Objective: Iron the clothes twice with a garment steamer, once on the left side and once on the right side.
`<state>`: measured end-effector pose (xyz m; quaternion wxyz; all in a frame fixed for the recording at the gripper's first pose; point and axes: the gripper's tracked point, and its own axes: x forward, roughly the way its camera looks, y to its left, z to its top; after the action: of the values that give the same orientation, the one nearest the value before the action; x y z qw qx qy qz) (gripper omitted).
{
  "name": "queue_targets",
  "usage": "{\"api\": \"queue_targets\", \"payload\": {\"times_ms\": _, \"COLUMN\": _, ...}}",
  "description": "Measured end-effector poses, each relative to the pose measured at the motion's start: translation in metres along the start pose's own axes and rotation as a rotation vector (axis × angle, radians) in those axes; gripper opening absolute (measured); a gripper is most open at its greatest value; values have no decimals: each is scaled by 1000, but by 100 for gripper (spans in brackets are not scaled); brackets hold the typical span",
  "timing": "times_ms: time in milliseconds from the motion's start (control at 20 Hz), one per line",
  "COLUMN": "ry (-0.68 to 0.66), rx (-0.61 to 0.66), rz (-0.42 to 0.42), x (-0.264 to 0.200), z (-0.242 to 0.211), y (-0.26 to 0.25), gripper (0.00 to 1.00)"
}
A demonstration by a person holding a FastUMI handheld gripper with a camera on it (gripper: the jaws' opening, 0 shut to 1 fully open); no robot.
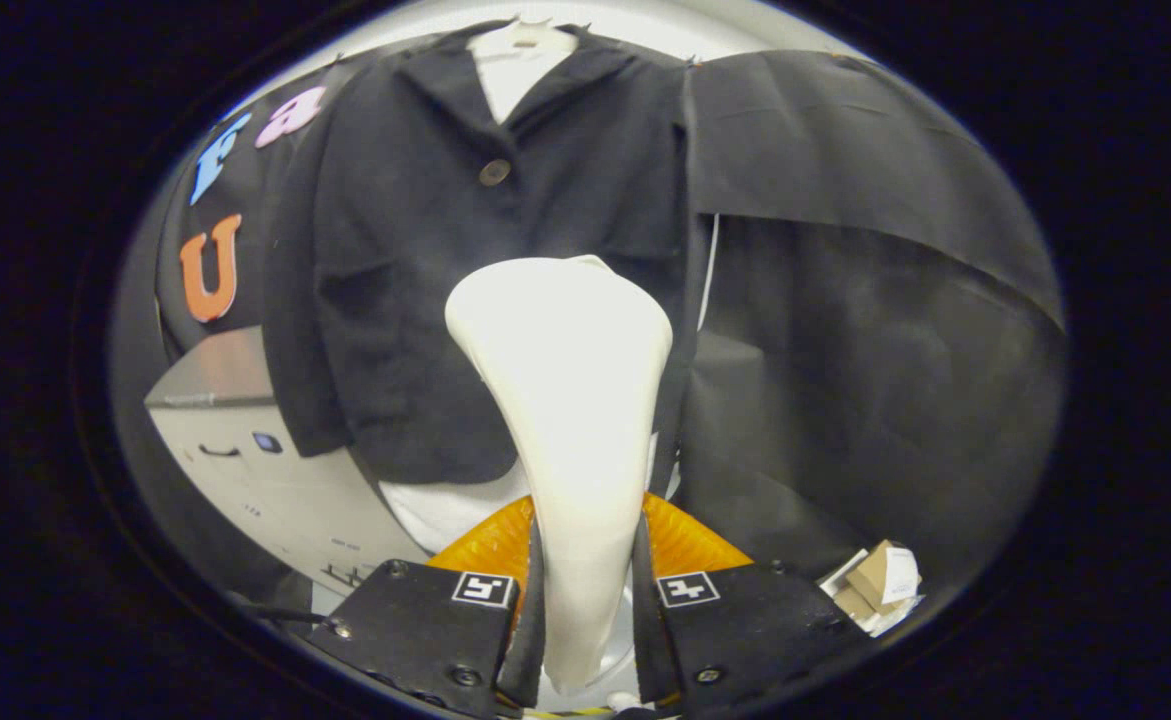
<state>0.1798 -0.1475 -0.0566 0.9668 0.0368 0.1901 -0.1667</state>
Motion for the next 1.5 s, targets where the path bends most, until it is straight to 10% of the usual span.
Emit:
{"api": "queue_targets", "payload": {"times_ms": 700, "ry": -307, "rx": 65, "rz": 149, "x": 30, "z": 313, "y": -25, "gripper": 39}}
{"api": "queue_targets", "payload": {"times_ms": 1200, "ry": -280, "rx": 7, "rz": 115, "x": 65, "z": 343, "y": 18, "gripper": 39}}
{"api": "queue_targets", "payload": {"times_ms": 1500, "ry": -226, "rx": -86, "rz": 4, "x": 79, "z": 286, "y": 16, "gripper": 39}}
